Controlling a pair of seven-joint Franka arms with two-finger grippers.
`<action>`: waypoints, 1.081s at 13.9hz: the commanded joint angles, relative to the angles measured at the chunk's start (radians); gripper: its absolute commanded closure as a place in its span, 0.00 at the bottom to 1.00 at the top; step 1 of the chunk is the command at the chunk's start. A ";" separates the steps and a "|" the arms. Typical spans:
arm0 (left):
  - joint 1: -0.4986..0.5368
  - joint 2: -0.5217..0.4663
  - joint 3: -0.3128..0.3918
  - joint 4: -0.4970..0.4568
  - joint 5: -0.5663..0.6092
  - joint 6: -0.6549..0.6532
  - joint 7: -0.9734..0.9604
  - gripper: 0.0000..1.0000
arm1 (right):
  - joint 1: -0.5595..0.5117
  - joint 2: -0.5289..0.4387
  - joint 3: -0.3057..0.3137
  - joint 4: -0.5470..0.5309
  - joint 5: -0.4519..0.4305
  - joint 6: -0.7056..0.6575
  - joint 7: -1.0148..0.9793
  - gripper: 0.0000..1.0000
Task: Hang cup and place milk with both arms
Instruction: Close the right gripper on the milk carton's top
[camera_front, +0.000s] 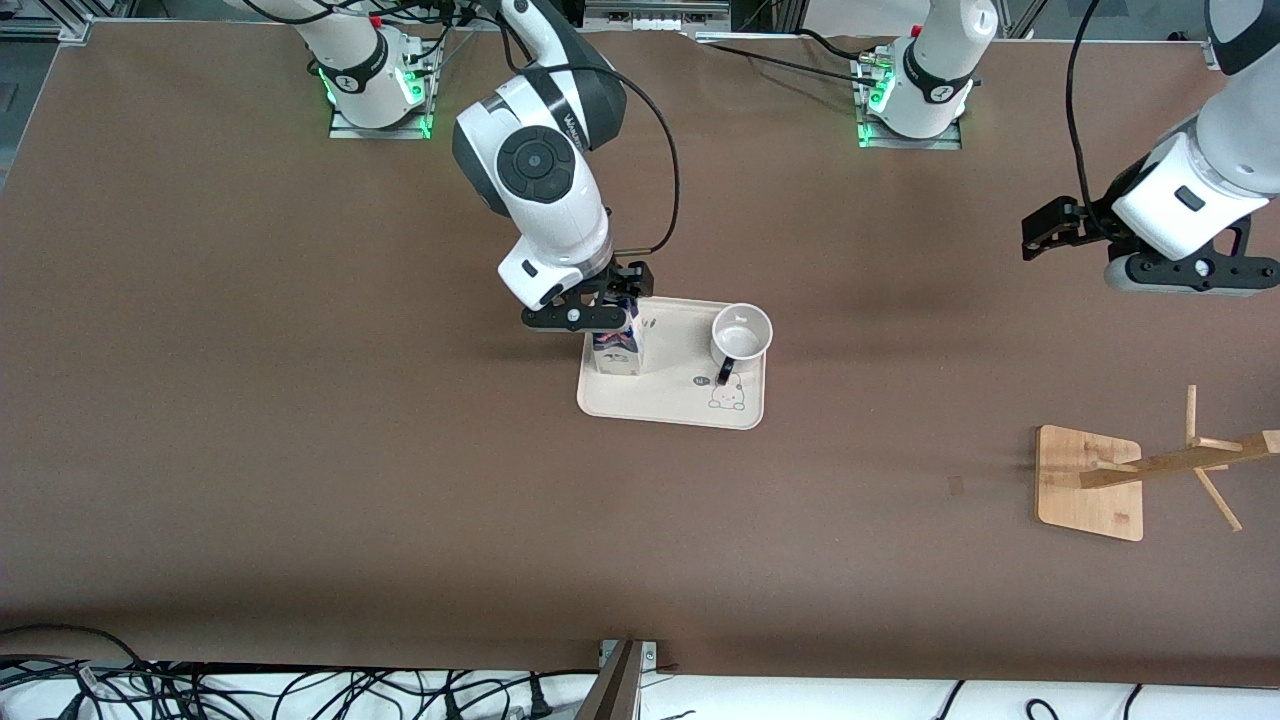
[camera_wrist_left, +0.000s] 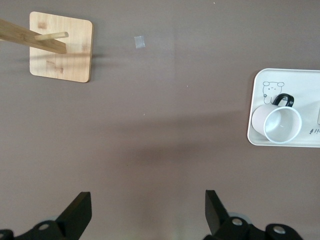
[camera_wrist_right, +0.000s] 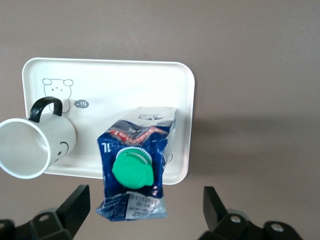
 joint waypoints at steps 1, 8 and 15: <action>-0.001 0.012 -0.003 0.037 -0.002 -0.031 0.000 0.00 | 0.013 0.020 -0.004 0.020 -0.008 -0.002 0.019 0.00; -0.003 0.015 -0.003 0.049 -0.001 -0.030 -0.001 0.00 | 0.039 0.068 -0.004 0.021 -0.010 0.042 0.064 0.15; -0.006 0.021 -0.011 0.054 0.001 -0.030 -0.003 0.00 | -0.011 0.024 -0.013 0.027 -0.001 -0.011 -0.036 0.72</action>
